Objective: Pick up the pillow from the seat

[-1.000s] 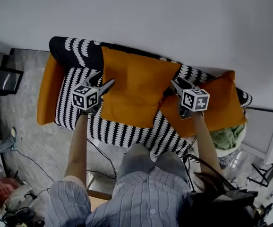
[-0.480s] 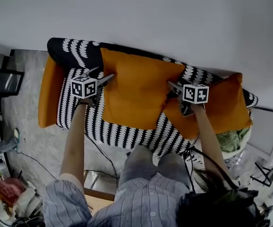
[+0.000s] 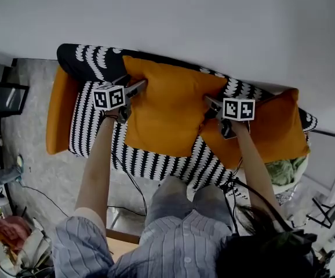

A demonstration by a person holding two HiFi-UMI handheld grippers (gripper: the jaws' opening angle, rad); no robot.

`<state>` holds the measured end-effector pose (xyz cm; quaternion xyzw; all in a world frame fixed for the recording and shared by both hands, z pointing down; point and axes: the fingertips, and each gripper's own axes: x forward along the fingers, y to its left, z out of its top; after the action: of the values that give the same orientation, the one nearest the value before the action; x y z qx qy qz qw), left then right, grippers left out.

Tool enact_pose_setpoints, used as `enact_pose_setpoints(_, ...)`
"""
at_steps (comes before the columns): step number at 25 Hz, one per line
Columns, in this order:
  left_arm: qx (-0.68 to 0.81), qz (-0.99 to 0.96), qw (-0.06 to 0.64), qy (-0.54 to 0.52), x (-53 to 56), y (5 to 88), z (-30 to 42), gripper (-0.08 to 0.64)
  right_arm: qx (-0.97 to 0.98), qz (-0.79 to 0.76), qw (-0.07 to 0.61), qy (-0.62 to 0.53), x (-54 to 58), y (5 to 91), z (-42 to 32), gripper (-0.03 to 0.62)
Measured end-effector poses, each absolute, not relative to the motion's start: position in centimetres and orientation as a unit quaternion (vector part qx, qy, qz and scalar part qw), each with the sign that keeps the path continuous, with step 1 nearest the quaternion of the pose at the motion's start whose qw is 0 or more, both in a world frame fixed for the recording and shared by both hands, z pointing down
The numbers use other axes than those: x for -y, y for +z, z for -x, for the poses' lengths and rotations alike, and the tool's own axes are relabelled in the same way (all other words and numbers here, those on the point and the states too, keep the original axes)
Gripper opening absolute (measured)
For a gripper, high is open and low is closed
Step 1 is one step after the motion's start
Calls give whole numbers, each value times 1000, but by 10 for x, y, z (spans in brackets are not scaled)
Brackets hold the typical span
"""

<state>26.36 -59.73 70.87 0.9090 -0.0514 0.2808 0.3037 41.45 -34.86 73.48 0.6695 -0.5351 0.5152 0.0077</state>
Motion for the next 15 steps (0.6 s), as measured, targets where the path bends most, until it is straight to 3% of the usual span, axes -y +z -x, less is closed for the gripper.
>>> enact_pose_setpoints(8, 65, -900, 309, 299, 587, 706, -256, 303, 522, -689, -1, 503, 344, 731, -403, 190)
enact_pose_setpoints(11, 85, -909, 307, 270, 577, 696, -241, 264, 524, -689, -11, 501, 335, 722, -386, 145)
enact_pose_setpoints(15, 98, -920, 311, 216, 559, 677, -212, 244, 541, -689, -23, 482, 320, 704, -360, 131)
